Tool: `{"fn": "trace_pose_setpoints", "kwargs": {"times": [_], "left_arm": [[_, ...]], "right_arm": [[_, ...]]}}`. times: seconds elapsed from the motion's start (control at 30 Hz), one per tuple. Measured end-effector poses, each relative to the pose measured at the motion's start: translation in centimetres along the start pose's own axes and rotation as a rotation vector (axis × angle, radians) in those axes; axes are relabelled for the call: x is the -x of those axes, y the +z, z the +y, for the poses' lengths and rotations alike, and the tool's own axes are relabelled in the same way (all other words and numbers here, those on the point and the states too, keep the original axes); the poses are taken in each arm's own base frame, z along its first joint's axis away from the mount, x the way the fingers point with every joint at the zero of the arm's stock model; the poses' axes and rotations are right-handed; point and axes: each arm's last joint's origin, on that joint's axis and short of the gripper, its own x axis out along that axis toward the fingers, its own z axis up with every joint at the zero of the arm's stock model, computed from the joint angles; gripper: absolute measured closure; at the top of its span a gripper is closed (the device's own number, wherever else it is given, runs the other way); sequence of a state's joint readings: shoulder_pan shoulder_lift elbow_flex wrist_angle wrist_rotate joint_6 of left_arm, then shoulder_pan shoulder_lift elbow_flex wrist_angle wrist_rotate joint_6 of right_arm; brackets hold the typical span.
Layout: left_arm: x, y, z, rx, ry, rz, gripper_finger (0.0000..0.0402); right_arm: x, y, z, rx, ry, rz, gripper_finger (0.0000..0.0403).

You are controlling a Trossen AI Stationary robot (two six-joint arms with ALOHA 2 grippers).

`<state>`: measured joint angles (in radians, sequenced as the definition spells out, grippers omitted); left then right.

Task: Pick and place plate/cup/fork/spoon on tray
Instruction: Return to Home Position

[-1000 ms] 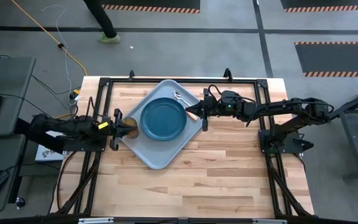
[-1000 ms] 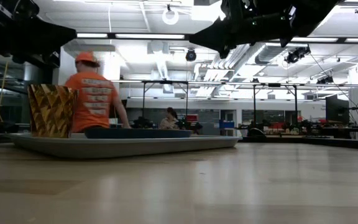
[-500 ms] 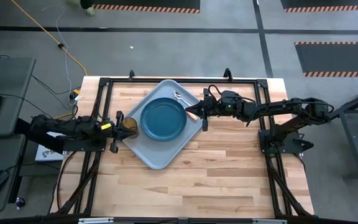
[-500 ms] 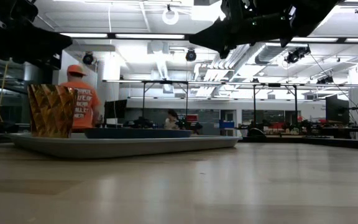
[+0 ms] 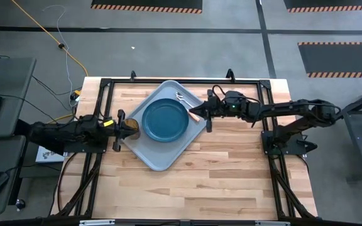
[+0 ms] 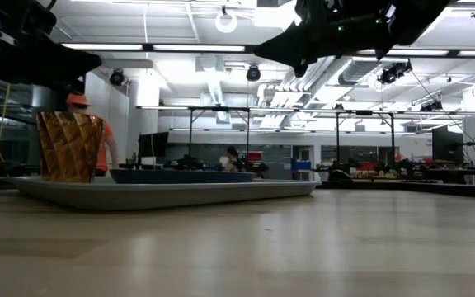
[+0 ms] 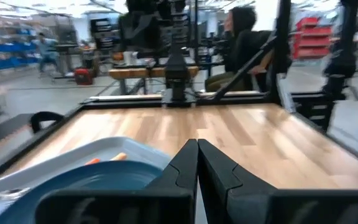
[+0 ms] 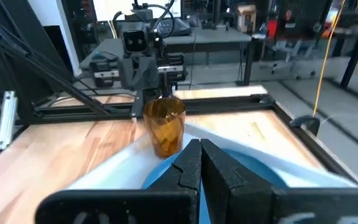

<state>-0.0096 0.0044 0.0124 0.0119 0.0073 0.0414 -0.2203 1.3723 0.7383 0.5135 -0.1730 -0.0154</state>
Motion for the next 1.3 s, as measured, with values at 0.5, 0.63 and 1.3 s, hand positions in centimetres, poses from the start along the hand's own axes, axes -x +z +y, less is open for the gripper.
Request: {"fn": "trace_pose_setpoints", "kwargs": {"times": [0.5, 0.63, 1.3], "left_arm": [[0.0, -0.1, 0.1, 0.011, 0.027, 0.007, 0.0402], [0.0, -0.1, 0.1, 0.011, 0.027, 0.007, 0.0401], [0.0, 0.0, 0.1, 0.011, 0.027, 0.006, 0.0401]], "right_arm": [[8.9, 4.2, 1.3, -0.03, 0.023, 0.073, 0.0402], [11.5, 5.2, 1.9, -0.029, 0.026, 0.048, 0.0402], [19.6, -0.1, 4.9, -0.059, 0.027, -0.186, 0.0402]]}}
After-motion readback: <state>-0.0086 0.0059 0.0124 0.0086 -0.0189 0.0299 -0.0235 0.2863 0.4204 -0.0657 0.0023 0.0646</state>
